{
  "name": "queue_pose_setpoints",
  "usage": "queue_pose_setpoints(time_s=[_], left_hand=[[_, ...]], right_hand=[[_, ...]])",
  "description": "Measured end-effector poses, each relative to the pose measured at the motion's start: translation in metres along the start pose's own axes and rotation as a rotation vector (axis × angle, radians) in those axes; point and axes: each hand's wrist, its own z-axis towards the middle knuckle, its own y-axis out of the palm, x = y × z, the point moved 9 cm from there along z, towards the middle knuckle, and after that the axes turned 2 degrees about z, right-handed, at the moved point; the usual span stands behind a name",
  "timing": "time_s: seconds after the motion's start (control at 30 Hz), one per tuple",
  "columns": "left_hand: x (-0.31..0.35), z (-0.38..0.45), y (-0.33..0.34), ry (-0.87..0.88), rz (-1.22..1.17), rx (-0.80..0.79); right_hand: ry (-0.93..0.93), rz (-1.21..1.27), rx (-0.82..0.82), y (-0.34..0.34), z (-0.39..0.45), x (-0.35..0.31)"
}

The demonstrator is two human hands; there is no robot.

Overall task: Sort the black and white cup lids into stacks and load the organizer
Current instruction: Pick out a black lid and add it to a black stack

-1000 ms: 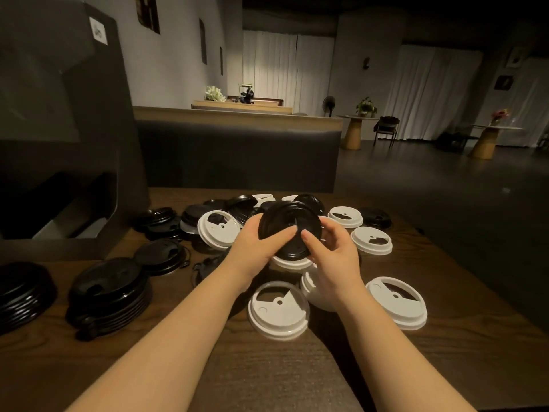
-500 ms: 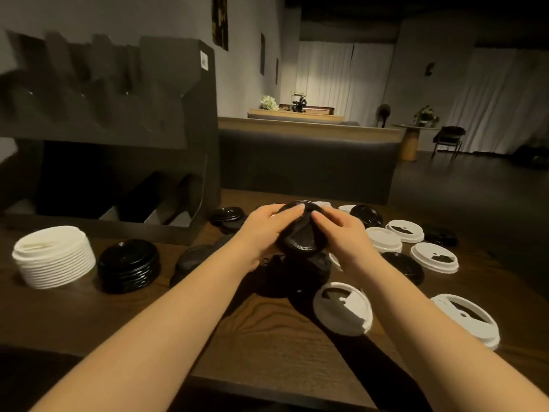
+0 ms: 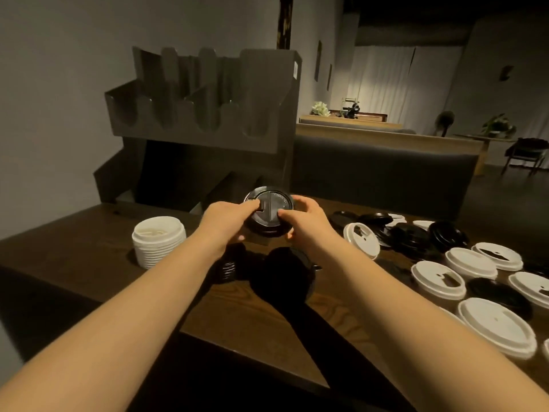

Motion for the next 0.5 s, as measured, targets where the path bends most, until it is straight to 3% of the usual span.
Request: queue_pose_setpoints(time_s=[0.2,0.37,0.5], left_hand=[[-0.007,0.013,-0.048,-0.052,0.088,0.026],[-0.017,0.017,-0.068,-0.125,-0.027,0.079],[-0.034,0.026,-0.069,-0.189,0.094,0.047]], right_hand=[[0.014,-0.231,-0.133,0.051,0.020,-0.005],[0.012,-0.185,-0.151,0.071,0.028,0.008],[0.016,-0.288,-0.247,0.079,0.031,0.026]])
